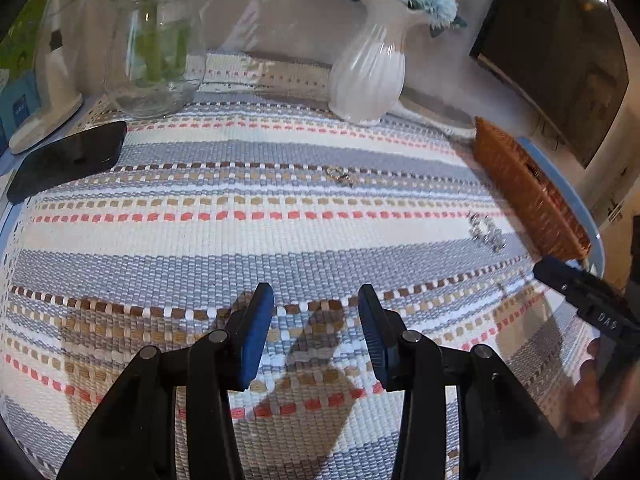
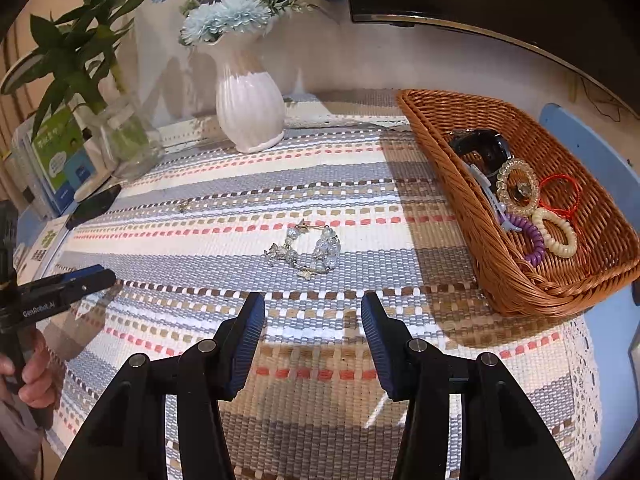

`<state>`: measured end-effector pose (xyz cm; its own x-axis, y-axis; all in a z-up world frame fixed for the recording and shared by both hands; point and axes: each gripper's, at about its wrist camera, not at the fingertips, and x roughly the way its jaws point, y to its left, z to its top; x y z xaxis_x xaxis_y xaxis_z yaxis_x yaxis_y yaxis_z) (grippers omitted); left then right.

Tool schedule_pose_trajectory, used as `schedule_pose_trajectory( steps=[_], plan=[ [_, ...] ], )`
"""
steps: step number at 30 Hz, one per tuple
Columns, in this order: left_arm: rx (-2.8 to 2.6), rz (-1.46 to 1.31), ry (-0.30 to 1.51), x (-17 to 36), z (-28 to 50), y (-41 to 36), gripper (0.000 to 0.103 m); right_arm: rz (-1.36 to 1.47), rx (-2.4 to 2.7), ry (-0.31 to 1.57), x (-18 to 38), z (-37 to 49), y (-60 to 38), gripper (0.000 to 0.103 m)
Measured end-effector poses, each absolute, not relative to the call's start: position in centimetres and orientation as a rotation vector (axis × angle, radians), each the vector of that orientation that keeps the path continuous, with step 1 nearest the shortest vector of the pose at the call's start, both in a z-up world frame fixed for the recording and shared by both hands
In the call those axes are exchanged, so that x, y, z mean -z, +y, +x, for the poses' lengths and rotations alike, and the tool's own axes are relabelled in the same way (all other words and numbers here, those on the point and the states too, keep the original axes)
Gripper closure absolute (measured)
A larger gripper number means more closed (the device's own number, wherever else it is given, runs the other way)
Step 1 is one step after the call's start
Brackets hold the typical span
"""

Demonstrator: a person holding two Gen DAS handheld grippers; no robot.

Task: Organize jewelry
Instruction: 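Move both grippers back to the small silver ring and silver chain bracelet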

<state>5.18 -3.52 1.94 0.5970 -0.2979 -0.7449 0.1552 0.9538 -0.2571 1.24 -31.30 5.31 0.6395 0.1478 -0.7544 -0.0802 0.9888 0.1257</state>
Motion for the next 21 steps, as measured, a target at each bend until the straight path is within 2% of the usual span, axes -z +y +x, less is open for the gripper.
schedule_pose_trajectory(
  steps=[21],
  plan=[
    [0.240,-0.103,0.924,-1.7,5.2,-4.6,0.059,0.023,-0.104,0.876,-4.8,1.3,-30.6,0.052]
  ],
)
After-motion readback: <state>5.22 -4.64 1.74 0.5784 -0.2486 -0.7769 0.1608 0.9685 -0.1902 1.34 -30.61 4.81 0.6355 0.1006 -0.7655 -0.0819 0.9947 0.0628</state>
